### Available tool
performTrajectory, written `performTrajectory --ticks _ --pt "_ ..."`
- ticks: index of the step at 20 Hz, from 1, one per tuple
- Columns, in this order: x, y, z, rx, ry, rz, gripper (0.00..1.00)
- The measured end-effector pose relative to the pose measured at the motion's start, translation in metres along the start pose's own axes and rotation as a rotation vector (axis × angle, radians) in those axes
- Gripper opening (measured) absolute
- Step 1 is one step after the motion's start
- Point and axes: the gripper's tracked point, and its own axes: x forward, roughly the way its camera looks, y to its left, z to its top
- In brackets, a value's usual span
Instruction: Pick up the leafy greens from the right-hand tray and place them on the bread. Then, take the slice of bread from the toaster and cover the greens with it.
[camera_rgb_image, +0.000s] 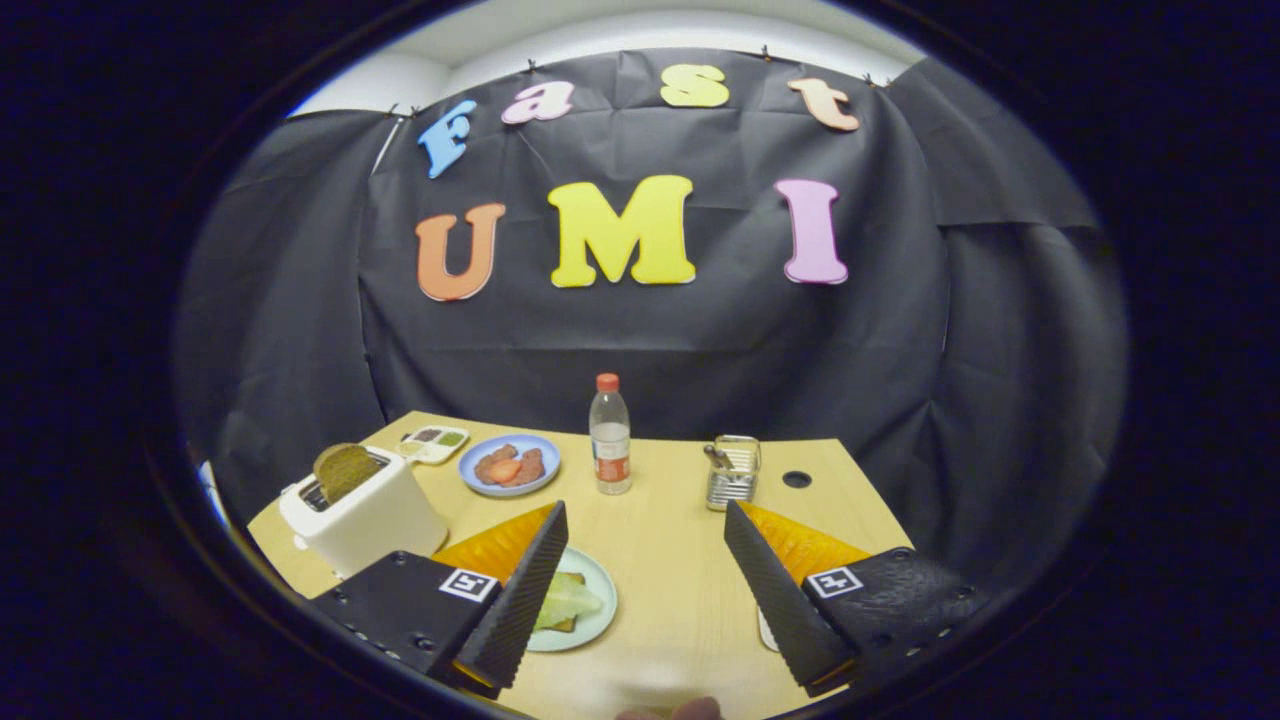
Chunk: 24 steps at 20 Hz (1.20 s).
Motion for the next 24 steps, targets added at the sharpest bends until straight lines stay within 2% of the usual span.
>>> performTrajectory --ticks 5,10,16,24 --pt "-0.030 0.077 0.022 -0.002 -0.037 -0.021 0.96" --pt "-0.029 0.183 0.032 0.001 -0.039 -0.028 0.96" --pt "0.000 0.308 0.014 -0.011 0.006 0.050 0.96" --pt "0.060 0.335 -0.037 -0.031 0.107 -0.040 0.96"
